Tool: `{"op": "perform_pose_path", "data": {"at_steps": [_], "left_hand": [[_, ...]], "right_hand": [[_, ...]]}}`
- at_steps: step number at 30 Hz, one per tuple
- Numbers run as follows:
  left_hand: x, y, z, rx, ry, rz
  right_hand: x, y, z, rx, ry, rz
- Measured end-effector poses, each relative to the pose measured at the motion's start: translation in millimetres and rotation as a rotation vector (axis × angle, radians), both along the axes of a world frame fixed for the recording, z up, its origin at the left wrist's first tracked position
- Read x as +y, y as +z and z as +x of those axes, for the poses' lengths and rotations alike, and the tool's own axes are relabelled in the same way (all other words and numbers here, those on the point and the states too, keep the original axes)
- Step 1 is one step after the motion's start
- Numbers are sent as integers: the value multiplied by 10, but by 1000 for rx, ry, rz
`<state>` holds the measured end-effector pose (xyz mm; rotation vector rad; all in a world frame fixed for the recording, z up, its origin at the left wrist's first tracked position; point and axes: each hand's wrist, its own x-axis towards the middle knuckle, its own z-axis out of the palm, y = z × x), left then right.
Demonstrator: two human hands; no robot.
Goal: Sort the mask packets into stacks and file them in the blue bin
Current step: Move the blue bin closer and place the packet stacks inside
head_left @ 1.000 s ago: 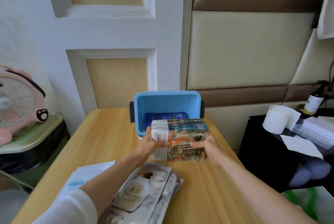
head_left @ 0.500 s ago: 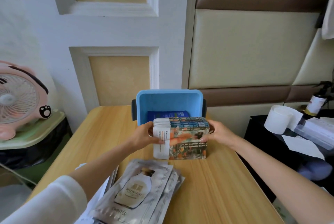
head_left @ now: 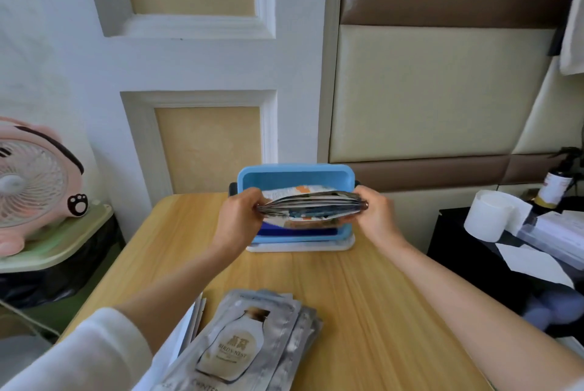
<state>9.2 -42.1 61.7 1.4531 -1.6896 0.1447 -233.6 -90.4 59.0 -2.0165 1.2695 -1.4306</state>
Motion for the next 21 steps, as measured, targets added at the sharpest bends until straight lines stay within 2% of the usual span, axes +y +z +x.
{"op": "perform_pose_path", "data": {"at_steps": [3,8,15,21], "left_hand": [[-171,-31,48,-30,-66,-32],[-439,-290,83,-83,-33,83],[-647,-471,82,-69,37,292],[-686,-435,-39,-255,185,427]], "right_hand": [[-217,-113,96,41,-20,-97],[-478,-424,244,88,9,32],[-676,-610,395,172,5,64],[-708,-679,454,334,-22,122]]}}
